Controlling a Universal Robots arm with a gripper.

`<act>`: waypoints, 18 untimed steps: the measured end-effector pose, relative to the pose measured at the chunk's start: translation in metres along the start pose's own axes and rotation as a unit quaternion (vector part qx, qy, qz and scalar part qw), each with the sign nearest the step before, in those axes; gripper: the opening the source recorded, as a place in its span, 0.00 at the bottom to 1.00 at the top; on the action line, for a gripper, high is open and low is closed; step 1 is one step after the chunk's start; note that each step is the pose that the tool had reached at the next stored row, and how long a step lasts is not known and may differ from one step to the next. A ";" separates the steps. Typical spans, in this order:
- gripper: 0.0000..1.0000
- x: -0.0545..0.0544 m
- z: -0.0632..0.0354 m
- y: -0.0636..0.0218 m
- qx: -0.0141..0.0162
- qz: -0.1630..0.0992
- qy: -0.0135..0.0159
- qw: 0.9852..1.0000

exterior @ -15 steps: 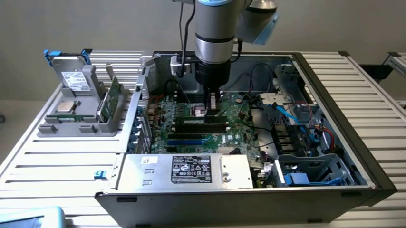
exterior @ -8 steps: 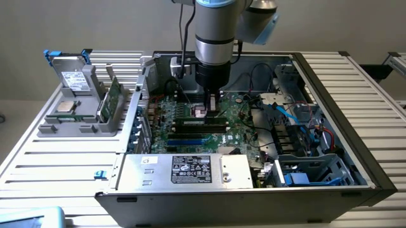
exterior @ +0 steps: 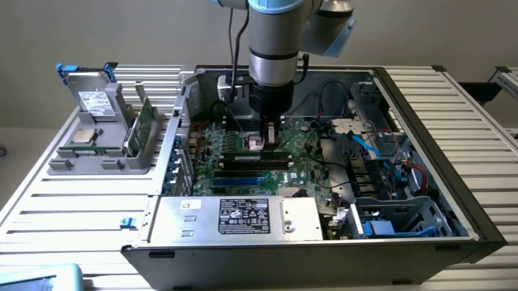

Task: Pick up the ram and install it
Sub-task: 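Insert the ram into the slot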

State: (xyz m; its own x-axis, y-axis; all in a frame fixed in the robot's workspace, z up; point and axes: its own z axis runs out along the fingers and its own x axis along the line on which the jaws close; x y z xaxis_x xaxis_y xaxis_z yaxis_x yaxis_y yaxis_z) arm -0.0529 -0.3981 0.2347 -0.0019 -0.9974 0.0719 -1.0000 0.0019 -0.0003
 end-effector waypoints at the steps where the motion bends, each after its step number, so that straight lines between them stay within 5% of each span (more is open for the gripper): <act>1: 0.13 0.000 0.0005 0.0000 0.000 0.000 0.000 1.000; 18: 0.13 0.000 0.0042 0.0005 0.001 0.000 0.000 1.000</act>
State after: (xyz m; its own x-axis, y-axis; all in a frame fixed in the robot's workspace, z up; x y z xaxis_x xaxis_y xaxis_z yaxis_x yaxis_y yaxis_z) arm -0.0534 -0.3983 0.2305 -0.0021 -0.9974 0.0718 -1.0000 0.0019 -0.0029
